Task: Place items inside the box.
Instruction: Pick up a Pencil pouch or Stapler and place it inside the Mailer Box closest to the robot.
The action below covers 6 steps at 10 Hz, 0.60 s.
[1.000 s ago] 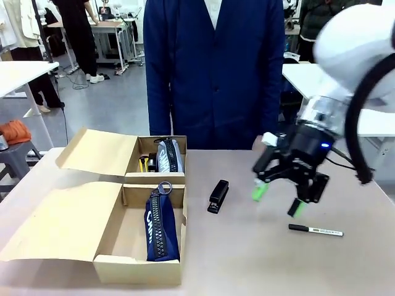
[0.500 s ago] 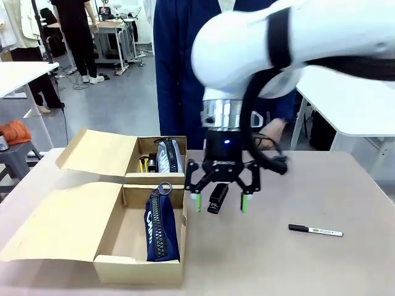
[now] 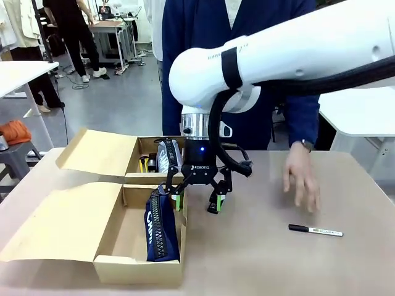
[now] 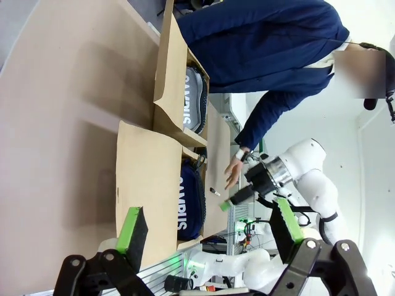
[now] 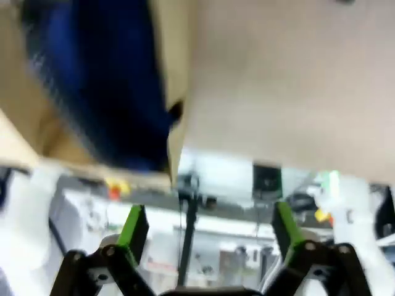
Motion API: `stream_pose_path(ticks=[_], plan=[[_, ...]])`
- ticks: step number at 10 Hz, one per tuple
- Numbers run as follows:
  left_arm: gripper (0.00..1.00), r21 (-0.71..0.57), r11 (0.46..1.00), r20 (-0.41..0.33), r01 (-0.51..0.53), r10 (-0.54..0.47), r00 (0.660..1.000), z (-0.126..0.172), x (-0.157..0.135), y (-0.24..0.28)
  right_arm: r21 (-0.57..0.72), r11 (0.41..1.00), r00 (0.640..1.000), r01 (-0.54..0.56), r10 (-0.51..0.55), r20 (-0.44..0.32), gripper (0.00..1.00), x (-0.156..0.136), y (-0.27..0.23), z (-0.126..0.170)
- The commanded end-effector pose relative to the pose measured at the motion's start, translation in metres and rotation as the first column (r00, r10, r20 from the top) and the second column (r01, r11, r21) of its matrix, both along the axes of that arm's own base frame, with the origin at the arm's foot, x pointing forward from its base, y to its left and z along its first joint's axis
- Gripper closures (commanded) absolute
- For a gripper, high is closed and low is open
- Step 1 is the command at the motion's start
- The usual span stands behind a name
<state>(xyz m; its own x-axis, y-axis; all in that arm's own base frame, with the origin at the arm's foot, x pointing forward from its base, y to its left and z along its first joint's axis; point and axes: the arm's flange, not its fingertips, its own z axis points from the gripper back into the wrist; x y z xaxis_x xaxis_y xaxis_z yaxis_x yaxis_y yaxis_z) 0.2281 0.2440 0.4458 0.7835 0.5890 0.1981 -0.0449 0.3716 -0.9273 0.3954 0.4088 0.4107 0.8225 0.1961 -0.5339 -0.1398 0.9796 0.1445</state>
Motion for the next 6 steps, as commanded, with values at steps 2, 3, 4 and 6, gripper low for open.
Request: stream_pose_path(ticks=[2, 3, 4, 6], plan=[[0.00, -0.004, 1.000, 0.027, 0.004, -0.004, 1.000, 0.001, -0.001, -0.001, -0.038, 0.995, 0.996, -0.088, 0.087, -0.018, 0.00, -0.101, -0.058, 0.071], [0.00, -0.004, 1.000, 0.027, 0.004, -0.004, 1.000, 0.001, -0.001, -0.001, -0.059, 0.985, 0.986, -0.163, 0.164, 0.009, 0.00, -0.116, -0.062, 0.075], [0.00, -0.004, 1.000, 0.027, 0.004, -0.004, 1.000, 0.001, -0.001, -0.001, -0.067, 0.956, 0.958, -0.286, 0.287, 0.008, 0.00, -0.123, -0.064, 0.074], [0.00, -0.004, 1.000, 0.027, 0.004, -0.004, 1.000, 0.001, -0.001, -0.001, -0.057, 0.981, 0.982, -0.185, 0.184, -0.036, 0.00, -0.124, -0.058, 0.090]])
